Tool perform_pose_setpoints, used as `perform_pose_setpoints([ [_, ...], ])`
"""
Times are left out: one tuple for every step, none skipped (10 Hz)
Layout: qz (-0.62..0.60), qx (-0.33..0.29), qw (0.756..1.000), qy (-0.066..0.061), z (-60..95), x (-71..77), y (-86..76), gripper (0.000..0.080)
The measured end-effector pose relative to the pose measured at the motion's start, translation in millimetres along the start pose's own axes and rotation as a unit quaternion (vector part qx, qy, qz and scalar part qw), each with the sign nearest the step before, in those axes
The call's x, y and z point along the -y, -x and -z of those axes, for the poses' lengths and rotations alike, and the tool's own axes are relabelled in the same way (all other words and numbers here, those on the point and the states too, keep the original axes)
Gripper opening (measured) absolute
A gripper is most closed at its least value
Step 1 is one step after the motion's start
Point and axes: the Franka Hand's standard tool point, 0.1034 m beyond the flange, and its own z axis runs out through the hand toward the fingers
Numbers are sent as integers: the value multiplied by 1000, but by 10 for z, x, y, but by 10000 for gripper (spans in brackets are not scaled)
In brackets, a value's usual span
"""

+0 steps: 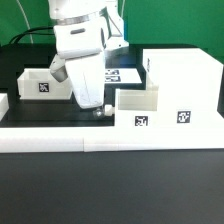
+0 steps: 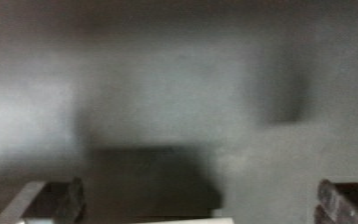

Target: Assemble drawer

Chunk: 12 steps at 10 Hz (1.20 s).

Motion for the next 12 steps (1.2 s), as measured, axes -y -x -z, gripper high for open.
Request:
perform_pose_setpoints([
  [0, 0, 1000, 0, -2, 5, 7, 649],
  [-1, 0, 1000, 1, -10, 9, 2, 649],
  [-1, 0, 1000, 3, -16, 11, 4, 649],
  [-1, 0, 1000, 3, -15, 12, 8, 649],
  [-1, 0, 1000, 3, -15, 12, 9, 649],
  [-1, 0, 1000, 3, -15, 12, 10, 649],
  [1, 0, 1000, 3, -10, 4, 9, 649],
  [6, 1, 1000, 7, 16, -38, -1, 649],
  [6, 1, 1000, 8, 23, -63, -6, 649],
  [0, 1, 1000, 8, 28, -81, -13, 649],
  [-9, 1, 1000, 10, 42, -111, -26, 649],
  [-30, 1, 999, 11, 48, -129, -42, 649],
])
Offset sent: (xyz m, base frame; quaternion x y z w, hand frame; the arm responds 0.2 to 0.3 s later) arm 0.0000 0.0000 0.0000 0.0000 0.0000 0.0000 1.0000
